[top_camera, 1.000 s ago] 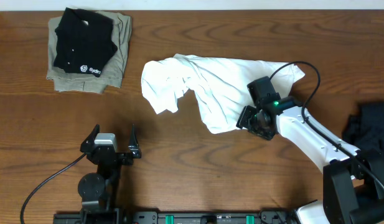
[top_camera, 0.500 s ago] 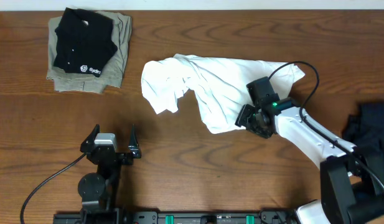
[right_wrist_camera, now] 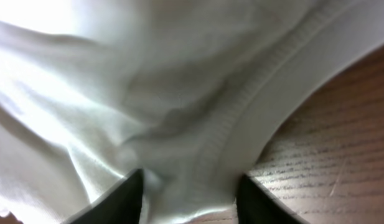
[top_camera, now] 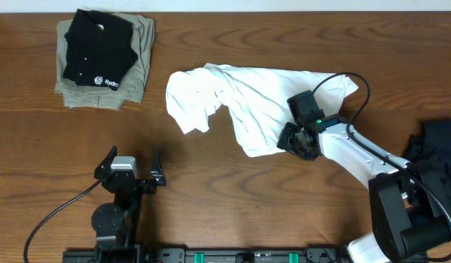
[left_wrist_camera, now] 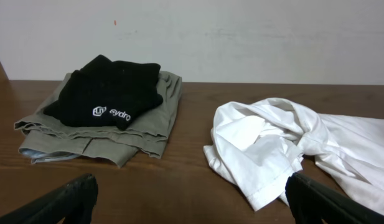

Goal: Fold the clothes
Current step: 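Lower the right gripper onto the white shirt's right hem and grasp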

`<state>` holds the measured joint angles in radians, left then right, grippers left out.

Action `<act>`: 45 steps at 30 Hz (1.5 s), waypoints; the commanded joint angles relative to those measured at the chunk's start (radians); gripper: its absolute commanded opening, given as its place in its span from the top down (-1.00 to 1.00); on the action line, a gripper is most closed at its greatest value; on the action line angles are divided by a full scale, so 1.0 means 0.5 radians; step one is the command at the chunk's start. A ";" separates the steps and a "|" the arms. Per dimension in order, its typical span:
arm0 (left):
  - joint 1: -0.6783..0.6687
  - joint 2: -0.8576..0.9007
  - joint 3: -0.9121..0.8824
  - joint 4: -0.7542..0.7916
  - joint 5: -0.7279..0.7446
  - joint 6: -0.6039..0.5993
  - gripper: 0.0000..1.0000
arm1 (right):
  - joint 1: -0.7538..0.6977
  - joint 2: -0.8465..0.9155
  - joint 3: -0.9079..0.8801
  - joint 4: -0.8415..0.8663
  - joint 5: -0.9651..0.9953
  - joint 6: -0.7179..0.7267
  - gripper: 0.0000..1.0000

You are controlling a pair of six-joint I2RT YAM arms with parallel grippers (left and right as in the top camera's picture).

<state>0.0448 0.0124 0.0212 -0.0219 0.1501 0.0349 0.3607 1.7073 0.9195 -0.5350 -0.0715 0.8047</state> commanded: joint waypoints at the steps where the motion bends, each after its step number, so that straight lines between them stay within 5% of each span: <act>1: 0.008 -0.004 -0.034 -0.068 0.027 0.034 -0.96 | 0.014 0.012 -0.014 -0.003 0.008 0.019 0.47; 5: 0.008 -0.004 -0.034 -0.068 0.027 0.034 -0.96 | 0.014 0.011 -0.014 -0.014 0.008 0.019 0.97; 24: 0.008 -0.004 -0.034 -0.068 0.027 0.034 -0.96 | -0.365 -0.593 0.236 -0.555 0.182 -0.569 0.97; 36: 0.008 -0.004 -0.034 -0.068 0.027 0.034 -0.96 | -0.726 -0.621 0.235 -0.749 0.245 -0.724 0.97; 41: 0.008 -0.004 -0.034 -0.068 0.027 0.034 -0.96 | -0.845 -0.620 0.235 -0.733 0.433 -0.724 0.88; 43: 0.008 -0.004 -0.034 -0.068 0.027 0.034 -0.96 | -0.895 -0.620 0.235 -0.723 0.443 -0.748 0.44; 45: 0.008 -0.004 -0.034 -0.068 0.027 0.034 -0.96 | -0.929 -0.620 0.235 -0.726 0.443 -0.786 0.23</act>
<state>0.0448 0.0120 0.0212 -0.0223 0.1501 0.0349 -0.0784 1.3994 1.0313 -0.8978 0.1059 0.4423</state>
